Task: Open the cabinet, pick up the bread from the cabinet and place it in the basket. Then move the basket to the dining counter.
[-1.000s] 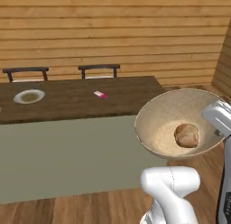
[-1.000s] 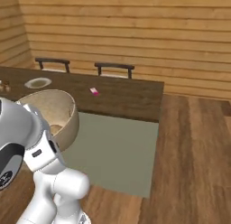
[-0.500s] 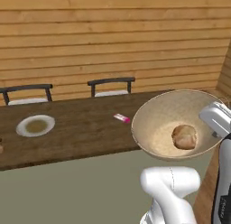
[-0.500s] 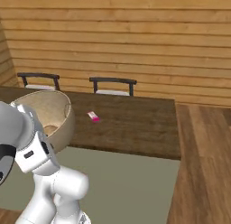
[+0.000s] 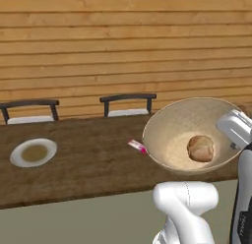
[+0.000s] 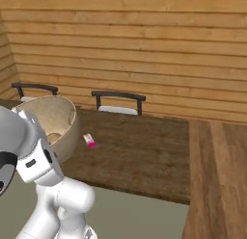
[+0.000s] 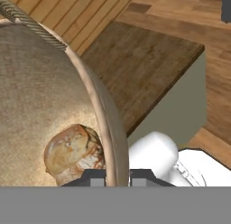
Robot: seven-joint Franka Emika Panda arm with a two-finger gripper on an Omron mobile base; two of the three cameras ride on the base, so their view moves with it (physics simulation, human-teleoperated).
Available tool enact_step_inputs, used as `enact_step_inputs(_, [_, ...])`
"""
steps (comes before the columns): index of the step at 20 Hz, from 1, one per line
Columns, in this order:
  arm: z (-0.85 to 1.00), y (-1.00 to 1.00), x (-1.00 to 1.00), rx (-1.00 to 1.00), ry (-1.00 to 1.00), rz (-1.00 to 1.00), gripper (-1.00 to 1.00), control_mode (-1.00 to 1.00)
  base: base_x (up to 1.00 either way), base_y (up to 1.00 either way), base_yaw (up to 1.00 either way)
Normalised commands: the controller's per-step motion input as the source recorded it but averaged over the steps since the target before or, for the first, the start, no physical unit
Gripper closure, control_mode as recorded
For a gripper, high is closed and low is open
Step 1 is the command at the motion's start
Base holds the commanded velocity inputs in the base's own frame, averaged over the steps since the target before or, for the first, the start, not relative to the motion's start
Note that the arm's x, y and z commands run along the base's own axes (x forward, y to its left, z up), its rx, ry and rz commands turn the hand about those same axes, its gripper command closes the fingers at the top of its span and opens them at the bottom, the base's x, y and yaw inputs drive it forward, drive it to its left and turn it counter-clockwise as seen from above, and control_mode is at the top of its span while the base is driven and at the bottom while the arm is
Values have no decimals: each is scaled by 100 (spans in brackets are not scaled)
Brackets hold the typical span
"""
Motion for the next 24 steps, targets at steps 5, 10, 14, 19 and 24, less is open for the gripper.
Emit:
enact_step_inputs(5, [0, 0, 0, 0, 0, 0, 100, 100, 22, -28, 35])
enact_step_inputs(10, [-1, -26, 46, 2, 4, 2, 100, -100, 14, -2, 8])
enact_step_inputs(14, [-13, -70, 98, 4, 6, 0, 100, -100, 0, 0, 0])
enact_step_inputs(19, [-33, -76, 98, 8, 6, -1, 100, -100, 0, 0, 0])
enact_step_inputs(24, [-59, -31, 87, 13, -2, -8, 100, -100, 0, 0, 0])
